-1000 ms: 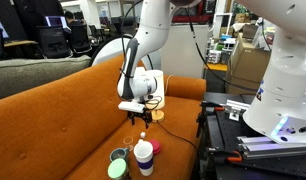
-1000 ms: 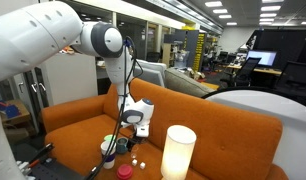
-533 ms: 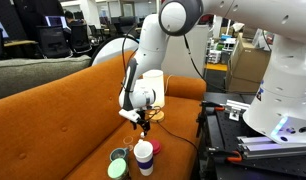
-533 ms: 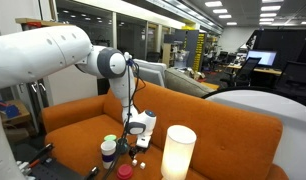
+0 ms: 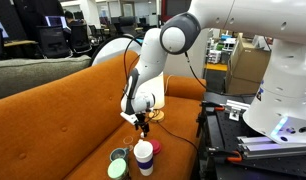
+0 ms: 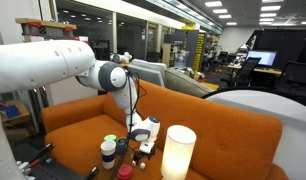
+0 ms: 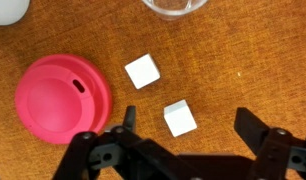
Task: Place one white cube from the sofa in the blue mug
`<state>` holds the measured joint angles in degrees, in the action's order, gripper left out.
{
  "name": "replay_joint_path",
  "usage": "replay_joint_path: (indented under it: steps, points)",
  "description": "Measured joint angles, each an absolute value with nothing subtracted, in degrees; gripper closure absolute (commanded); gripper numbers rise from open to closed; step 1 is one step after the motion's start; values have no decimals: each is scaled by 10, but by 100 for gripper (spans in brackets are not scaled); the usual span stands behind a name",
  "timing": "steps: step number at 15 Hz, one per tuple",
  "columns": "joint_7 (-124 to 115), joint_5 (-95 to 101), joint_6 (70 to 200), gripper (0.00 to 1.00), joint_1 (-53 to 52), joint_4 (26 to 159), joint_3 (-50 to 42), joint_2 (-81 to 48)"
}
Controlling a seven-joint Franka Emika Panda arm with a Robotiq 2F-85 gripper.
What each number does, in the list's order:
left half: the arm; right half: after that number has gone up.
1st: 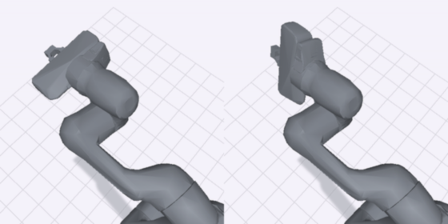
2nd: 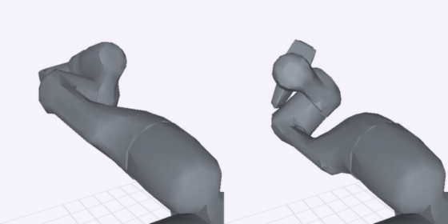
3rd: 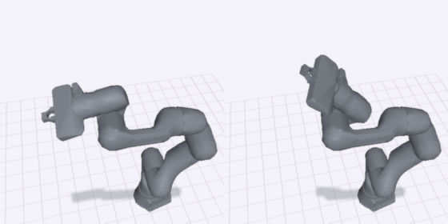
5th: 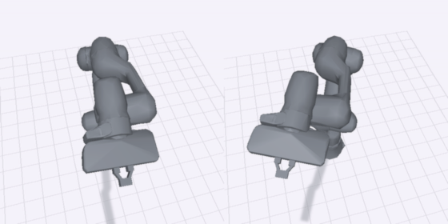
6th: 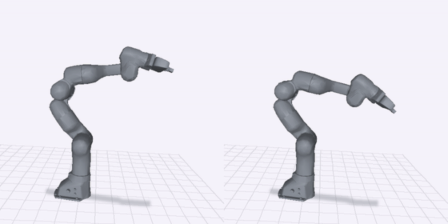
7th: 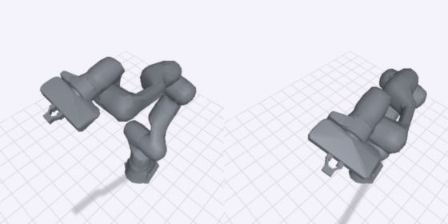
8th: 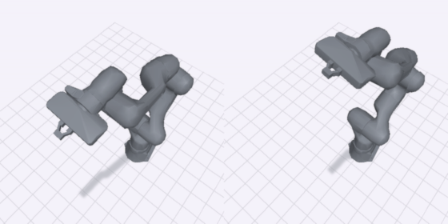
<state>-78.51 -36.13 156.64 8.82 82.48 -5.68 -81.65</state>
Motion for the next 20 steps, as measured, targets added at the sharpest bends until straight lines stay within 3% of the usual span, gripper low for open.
replay_joint_path:
  steps: [4,5,15,17,20]
  points:
    - [-830,-326,1541,0,85,786,-69,-847]
    - [-838,-317,1538,21,85,784,-69,-846]
    - [-865,-276,1526,90,87,773,-69,-845]
    - [-866,-275,1524,87,88,773,-69,-845]
    - [-867,-274,1522,93,89,773,-70,-845]
